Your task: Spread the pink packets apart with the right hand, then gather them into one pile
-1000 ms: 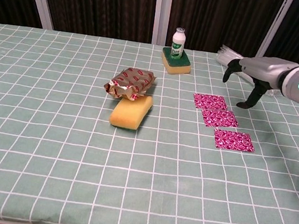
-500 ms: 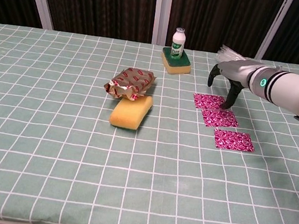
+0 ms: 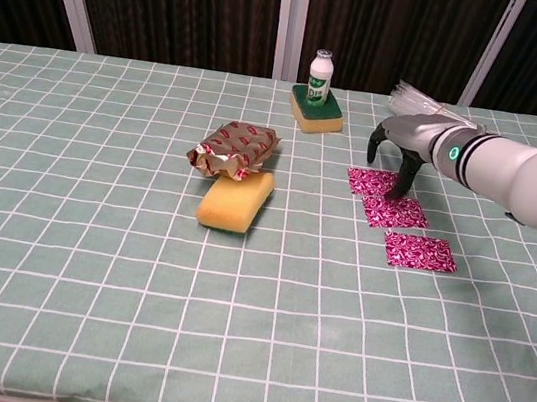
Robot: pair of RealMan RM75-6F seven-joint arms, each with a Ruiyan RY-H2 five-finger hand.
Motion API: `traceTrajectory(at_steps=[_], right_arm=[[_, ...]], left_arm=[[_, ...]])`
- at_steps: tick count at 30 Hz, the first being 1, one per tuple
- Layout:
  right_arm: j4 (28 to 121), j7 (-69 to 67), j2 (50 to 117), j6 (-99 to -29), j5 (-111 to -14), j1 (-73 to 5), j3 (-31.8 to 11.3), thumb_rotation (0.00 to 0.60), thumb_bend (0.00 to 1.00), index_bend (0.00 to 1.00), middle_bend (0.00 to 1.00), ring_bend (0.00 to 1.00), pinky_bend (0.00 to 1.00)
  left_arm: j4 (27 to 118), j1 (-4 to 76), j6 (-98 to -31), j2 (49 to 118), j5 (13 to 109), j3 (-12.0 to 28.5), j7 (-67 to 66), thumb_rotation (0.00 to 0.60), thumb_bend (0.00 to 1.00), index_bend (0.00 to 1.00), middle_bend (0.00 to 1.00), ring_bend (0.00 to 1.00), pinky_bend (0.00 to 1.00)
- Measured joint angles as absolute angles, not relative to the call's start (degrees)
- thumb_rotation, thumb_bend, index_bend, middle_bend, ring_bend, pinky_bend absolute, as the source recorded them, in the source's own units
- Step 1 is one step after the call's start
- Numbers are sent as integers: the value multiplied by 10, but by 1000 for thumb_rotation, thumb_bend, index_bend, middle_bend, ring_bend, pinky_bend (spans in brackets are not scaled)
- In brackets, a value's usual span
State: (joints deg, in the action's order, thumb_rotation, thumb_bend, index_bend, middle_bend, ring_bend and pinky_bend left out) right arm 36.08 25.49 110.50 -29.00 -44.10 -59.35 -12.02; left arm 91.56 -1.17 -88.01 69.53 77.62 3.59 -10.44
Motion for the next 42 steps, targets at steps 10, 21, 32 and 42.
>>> traceTrajectory(at_steps=[10,21,32,42], right_arm=[[329,232,1123,-279,-468,-593,-128,599,124,312,55,0,0],[318,224,1130,-274,-485,-589,-135,599,124,317,56,0,0],[302,223,1141,-275,-491,-591,-146,599,138,397,88,0,0],[313,216,1133,-284,-500,-586,-156,600,163,416,99,0,0]], left_arm=[[913,-11,-877,697,775,36,-104,600,124,268,180,153,165],[910,-12,-878,698,776,35,-101,600,124,268,180,153,165],[908,-14,-877,698,775,35,-98,600,124,268,180,153,165],[904,-13,-875,700,775,36,-95,600,124,268,180,153,166]])
